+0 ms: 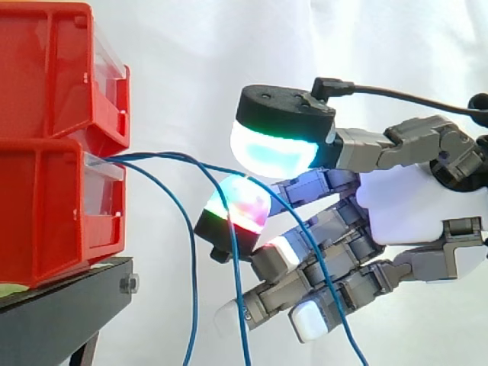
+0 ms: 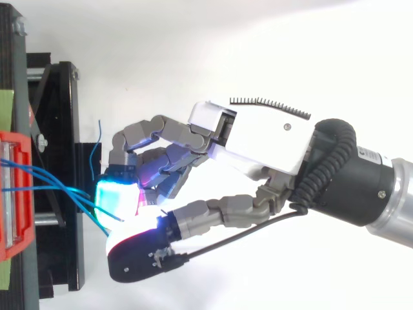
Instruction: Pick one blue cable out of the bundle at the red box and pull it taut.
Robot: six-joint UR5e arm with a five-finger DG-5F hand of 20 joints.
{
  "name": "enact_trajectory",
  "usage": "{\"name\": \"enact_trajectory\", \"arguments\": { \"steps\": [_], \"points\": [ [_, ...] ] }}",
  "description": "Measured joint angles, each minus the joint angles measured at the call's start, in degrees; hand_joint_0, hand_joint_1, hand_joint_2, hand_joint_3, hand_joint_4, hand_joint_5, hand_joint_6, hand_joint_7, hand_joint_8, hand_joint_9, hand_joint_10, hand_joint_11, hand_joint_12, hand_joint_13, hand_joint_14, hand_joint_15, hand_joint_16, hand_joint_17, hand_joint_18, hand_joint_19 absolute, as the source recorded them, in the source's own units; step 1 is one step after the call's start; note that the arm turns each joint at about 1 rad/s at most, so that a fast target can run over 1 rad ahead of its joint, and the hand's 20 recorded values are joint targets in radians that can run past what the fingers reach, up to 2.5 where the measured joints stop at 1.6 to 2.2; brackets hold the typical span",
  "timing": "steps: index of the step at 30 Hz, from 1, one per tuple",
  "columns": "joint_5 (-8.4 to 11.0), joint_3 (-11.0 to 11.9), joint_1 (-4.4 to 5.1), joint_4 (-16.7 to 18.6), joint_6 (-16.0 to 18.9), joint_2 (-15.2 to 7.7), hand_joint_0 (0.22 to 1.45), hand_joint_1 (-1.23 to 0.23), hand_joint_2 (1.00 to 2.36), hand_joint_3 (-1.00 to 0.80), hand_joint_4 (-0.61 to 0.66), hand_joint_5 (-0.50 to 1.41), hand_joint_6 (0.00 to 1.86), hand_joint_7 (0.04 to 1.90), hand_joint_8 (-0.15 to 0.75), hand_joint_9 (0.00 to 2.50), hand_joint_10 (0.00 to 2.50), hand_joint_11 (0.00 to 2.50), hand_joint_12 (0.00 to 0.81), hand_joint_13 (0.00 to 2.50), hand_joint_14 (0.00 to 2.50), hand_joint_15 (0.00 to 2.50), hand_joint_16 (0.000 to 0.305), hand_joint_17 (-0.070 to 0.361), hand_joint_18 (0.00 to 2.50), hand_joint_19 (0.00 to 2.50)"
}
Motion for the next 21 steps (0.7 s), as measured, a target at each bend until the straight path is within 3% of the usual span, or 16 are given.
{"name": "enact_trajectory", "arguments": {
  "steps": [8, 21],
  "points": [
    [0.00, 0.0, 0.00, 0.0, 0.0, 0.0, 0.61, -0.67, 1.01, -0.33, 0.30, -0.17, 0.84, 1.19, 0.453, 0.93, 0.01, 1.29, 0.436, 0.74, 0.01, 0.32, 0.058, 0.131, 0.94, 0.44],
    [0.06, 0.0, 0.00, 0.0, 0.0, 0.0, 0.59, -0.69, 1.03, -0.11, 0.26, -0.15, 0.86, 1.29, 0.460, 0.96, 0.01, 1.27, 0.434, 0.75, 0.01, 0.31, 0.057, 0.128, 0.94, 0.44]
  ]
}}
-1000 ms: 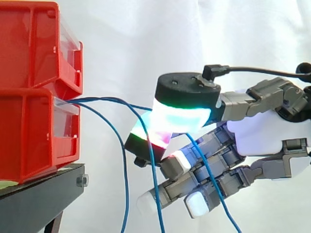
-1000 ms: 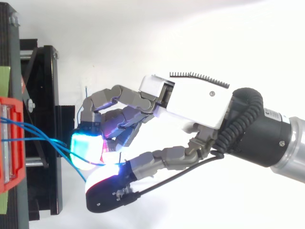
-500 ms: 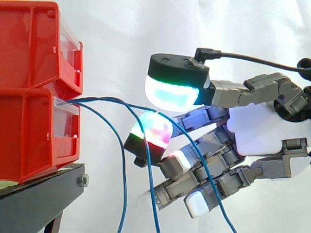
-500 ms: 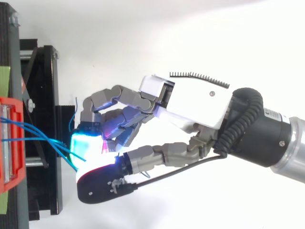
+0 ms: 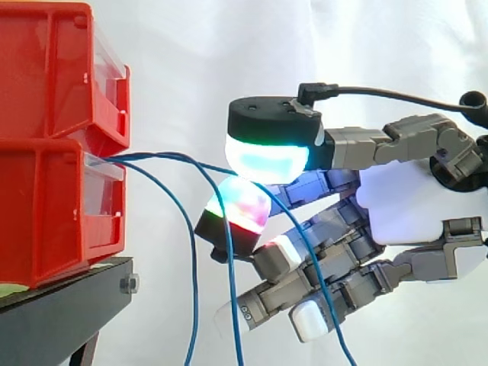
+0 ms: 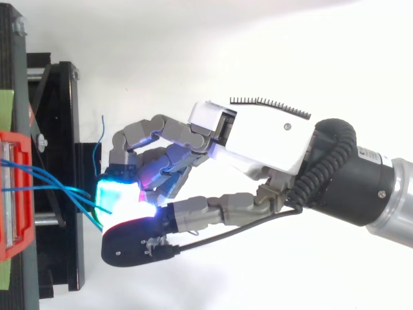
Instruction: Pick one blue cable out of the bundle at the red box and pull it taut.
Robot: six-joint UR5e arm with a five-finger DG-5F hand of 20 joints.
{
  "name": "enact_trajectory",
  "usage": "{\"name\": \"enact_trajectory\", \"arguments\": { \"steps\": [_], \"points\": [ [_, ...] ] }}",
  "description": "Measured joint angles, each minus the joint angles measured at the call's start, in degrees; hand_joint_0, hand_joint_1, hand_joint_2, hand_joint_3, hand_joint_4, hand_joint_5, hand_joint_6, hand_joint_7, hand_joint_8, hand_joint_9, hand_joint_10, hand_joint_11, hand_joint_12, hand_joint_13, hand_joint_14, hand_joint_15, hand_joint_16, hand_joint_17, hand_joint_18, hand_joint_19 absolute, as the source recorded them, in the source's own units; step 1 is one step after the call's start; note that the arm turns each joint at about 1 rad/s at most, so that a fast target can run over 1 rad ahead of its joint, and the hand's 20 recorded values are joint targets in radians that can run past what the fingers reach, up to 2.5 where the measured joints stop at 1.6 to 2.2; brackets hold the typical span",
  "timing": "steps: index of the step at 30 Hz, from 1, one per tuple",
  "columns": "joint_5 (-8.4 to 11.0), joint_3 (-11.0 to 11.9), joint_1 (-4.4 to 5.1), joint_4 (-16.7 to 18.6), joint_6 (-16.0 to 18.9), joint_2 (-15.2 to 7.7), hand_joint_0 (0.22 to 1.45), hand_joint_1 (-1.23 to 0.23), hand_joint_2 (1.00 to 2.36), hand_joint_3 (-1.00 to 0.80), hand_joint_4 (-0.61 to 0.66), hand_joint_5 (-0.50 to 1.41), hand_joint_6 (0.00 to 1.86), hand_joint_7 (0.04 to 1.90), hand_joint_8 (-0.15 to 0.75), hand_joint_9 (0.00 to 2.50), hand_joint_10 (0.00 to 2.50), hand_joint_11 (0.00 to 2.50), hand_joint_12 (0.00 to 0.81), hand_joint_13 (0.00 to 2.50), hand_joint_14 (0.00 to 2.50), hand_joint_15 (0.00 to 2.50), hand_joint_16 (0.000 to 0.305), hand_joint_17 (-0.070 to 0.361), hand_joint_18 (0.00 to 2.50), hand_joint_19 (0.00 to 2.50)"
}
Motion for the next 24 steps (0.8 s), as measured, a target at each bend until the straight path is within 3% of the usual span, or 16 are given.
{"name": "enact_trajectory", "arguments": {
  "steps": [16, 24],
  "points": [
    [-0.04, 0.0, -0.01, -0.4, 0.0, 0.0, 0.58, -0.74, 1.03, 0.01, 0.15, -0.13, 0.85, 1.35, 0.419, 0.99, 0.01, 1.17, 0.438, 0.76, 0.01, 0.31, 0.059, 0.133, 0.97, 0.43],
    [-0.01, 0.0, -0.54, -5.0, 0.2, 0.0, 0.58, -0.75, 1.03, 0.01, 0.14, -0.13, 0.84, 1.35, 0.410, 0.87, 0.02, 0.99, 0.436, 0.72, 0.01, 0.29, 0.060, 0.134, 0.95, 0.43]
  ]
}}
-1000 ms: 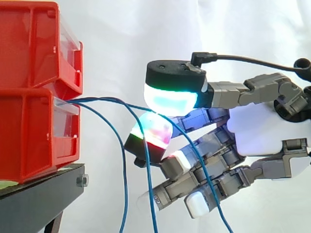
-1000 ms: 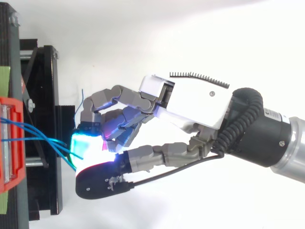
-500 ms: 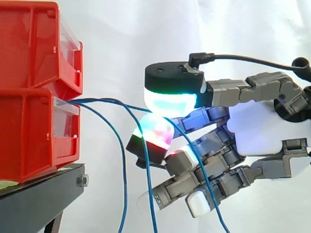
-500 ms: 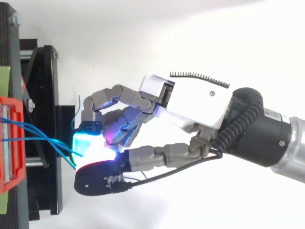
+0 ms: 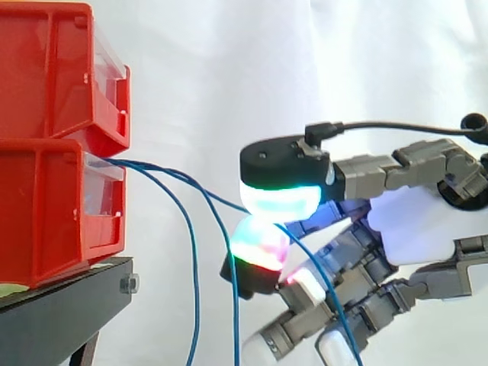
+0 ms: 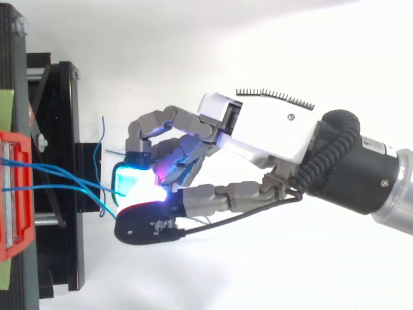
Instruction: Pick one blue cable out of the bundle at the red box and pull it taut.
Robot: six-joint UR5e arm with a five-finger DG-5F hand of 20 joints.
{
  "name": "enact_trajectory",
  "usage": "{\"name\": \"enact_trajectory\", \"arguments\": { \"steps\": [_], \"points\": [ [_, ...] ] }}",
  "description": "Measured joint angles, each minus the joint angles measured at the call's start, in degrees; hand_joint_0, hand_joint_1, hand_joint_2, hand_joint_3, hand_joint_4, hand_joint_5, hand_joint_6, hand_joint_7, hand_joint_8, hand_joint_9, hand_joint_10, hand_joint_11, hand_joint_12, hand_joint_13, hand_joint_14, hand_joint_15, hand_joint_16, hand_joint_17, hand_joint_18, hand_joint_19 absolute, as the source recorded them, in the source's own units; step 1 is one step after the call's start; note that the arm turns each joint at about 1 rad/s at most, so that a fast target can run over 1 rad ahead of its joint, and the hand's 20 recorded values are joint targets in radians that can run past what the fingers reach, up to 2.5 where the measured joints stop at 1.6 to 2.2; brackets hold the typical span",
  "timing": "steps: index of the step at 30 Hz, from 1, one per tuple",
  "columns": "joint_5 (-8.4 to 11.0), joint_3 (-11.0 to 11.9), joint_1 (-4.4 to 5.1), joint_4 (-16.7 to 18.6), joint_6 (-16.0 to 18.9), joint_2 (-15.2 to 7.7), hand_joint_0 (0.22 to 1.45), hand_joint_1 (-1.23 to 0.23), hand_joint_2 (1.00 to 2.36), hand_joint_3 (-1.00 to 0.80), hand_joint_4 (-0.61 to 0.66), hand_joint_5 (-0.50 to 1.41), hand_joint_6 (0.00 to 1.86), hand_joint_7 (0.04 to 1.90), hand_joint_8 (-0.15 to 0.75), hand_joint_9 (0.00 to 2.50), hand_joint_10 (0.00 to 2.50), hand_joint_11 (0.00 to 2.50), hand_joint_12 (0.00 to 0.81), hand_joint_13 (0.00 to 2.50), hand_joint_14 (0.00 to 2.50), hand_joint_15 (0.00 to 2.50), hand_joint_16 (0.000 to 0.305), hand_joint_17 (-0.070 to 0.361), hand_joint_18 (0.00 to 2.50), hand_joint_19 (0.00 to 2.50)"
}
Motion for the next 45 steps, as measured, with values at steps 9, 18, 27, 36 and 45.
{"name": "enact_trajectory", "arguments": {
  "steps": [9, 18, 27, 36, 45],
  "points": [
    [-0.04, 0.0, -0.04, -6.2, 0.1, 0.2, 0.58, -0.76, 1.03, 0.01, 0.13, -0.13, 0.84, 1.35, 0.409, 0.83, 0.01, 0.91, 0.440, 0.70, 0.01, 0.29, 0.059, 0.133, 0.93, 0.44],
    [0.46, 0.0, -0.06, -8.7, -0.6, 1.7, 0.58, -0.76, 1.03, 0.01, 0.13, -0.13, 0.84, 1.36, 0.406, 0.80, 0.02, 0.86, 0.439, 0.68, 0.01, 0.28, 0.059, 0.133, 0.93, 0.44],
    [1.28, -0.4, -0.07, -11.1, -1.1, 3.3, 0.58, -0.76, 1.03, 0.01, 0.13, -0.13, 0.84, 1.35, 0.402, 0.78, 0.02, 0.83, 0.439, 0.67, 0.01, 0.29, 0.059, 0.133, 0.91, 0.44],
    [3.25, -6.0, 0.08, -8.8, -1.2, 7.4, 0.58, -0.76, 1.03, 0.01, 0.12, -0.13, 0.84, 1.35, 0.402, 0.78, 0.02, 0.81, 0.438, 0.66, 0.01, 0.28, 0.059, 0.133, 0.91, 0.43],
    [3.85, -7.4, 0.09, -6.4, -1.1, 8.2, 0.58, -0.76, 1.03, 0.01, 0.12, -0.13, 0.84, 1.35, 0.401, 0.77, 0.02, 0.80, 0.438, 0.66, 0.01, 0.28, 0.059, 0.134, 0.90, 0.43]
  ]
}}
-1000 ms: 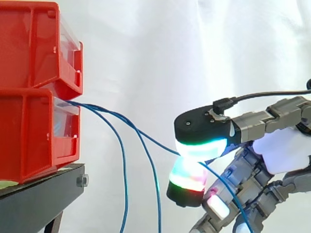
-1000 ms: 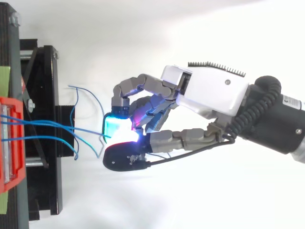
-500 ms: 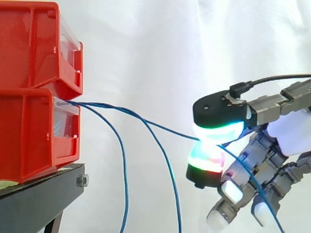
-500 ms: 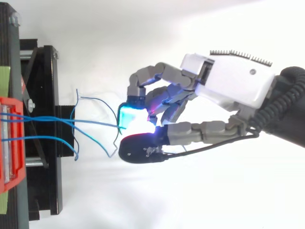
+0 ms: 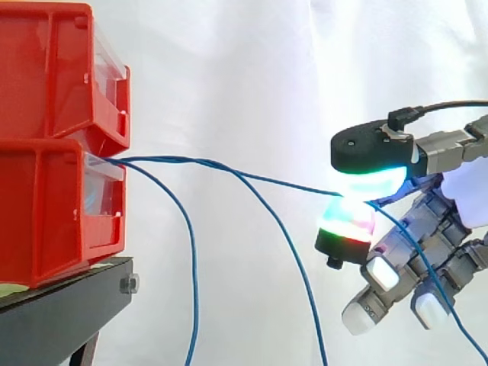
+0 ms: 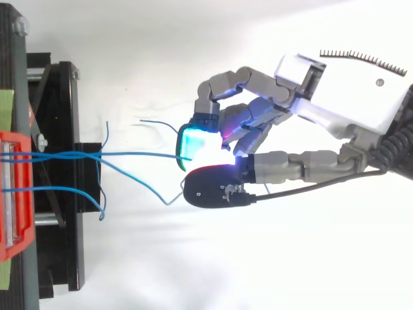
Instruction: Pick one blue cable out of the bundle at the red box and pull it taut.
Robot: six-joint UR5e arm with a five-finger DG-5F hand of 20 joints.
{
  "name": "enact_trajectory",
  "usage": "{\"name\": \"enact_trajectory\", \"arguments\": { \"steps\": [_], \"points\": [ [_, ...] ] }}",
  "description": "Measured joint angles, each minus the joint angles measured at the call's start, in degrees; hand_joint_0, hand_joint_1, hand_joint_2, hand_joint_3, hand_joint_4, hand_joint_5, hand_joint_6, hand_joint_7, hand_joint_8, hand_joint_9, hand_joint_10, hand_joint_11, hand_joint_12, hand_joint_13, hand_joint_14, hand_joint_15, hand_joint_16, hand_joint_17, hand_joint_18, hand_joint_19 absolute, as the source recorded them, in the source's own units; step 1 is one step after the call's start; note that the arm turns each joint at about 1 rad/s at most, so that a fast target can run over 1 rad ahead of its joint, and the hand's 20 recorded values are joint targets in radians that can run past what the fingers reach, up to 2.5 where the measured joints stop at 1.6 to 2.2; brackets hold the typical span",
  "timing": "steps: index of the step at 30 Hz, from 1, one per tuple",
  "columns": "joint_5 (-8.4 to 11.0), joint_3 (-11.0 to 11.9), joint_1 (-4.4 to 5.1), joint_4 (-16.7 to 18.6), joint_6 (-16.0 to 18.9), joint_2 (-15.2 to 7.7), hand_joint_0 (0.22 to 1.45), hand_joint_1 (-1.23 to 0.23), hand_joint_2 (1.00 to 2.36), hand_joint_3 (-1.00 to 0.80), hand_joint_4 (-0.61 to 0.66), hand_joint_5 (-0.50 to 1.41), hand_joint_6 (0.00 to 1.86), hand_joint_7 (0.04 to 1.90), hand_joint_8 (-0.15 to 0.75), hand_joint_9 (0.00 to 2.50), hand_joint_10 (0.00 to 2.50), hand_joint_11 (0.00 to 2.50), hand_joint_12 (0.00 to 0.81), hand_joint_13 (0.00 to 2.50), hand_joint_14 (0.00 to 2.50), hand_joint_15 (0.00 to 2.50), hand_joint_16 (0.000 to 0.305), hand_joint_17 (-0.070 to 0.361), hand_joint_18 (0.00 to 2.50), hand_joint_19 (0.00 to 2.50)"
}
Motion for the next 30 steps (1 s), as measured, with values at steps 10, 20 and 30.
{"name": "enact_trajectory", "arguments": {
  "steps": [10, 20, 30],
  "points": [
    [-0.27, 0.0, 0.16, 0.5, -0.2, 0.0, 0.59, -0.76, 1.03, 0.01, 0.11, -0.13, 0.84, 1.35, 0.402, 0.77, 0.01, 0.81, 0.439, 0.65, 0.01, 0.28, 0.059, 0.134, 0.90, 0.43],
    [-0.22, 0.0, 0.18, 0.7, -0.3, 0.0, 0.58, -0.77, 1.03, 0.05, 0.09, -0.13, 0.84, 1.35, 0.396, 0.78, 0.02, 0.81, 0.439, 0.65, 0.01, 0.28, 0.059, 0.133, 0.90, 0.43],
    [-0.21, 0.0, 0.19, 0.7, -0.3, 0.0, 0.58, -0.77, 1.03, 0.06, 0.11, -0.12, 0.83, 1.37, 0.395, 0.82, 0.01, 0.80, 0.438, 0.66, 0.01, 0.28, 0.059, 0.133, 0.90, 0.43]
  ]
}}
